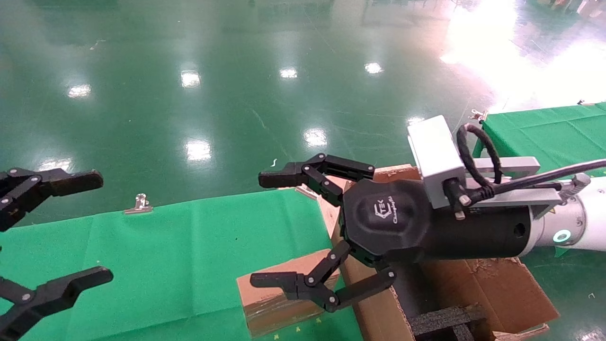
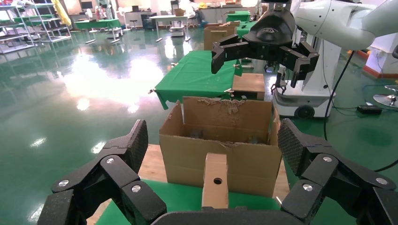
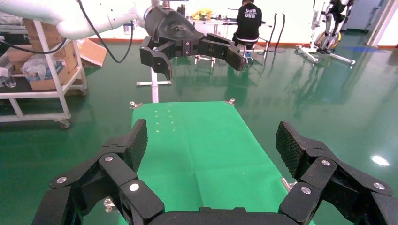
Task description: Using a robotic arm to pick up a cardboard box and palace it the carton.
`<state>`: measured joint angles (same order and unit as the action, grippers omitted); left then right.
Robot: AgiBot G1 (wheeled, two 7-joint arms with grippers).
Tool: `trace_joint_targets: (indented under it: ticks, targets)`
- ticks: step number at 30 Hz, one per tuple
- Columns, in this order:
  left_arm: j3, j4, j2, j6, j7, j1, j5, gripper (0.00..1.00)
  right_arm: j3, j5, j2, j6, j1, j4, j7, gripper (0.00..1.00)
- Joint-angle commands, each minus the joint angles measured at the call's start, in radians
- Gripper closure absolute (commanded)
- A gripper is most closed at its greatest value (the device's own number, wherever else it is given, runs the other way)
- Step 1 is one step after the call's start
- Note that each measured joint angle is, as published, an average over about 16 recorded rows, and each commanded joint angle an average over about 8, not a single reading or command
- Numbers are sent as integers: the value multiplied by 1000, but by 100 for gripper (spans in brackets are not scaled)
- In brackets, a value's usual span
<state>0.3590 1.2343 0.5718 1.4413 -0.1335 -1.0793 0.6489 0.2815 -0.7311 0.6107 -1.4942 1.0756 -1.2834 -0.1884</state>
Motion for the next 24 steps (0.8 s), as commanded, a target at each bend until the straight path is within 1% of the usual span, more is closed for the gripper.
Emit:
trace_joint_targets:
  ticks: [1,12,13,20,21,24]
  targets:
    - [0,0,0,0,0,0,0,0,0,0,0,0,0,0,0,0]
    - [0,0,0,0,0,0,0,1,0,0,0,0,0,0,0,0]
    - [0,0,0,0,0,0,0,7,0,0,0,0,0,0,0,0]
    - [0,0,0,0,0,0,0,94,0,0,0,0,0,0,0,0]
    - [0,0,0,0,0,0,0,100,0,0,0,0,0,0,0,0]
    - [0,0,0,0,0,0,0,100,0,-1,0,0,0,0,1,0]
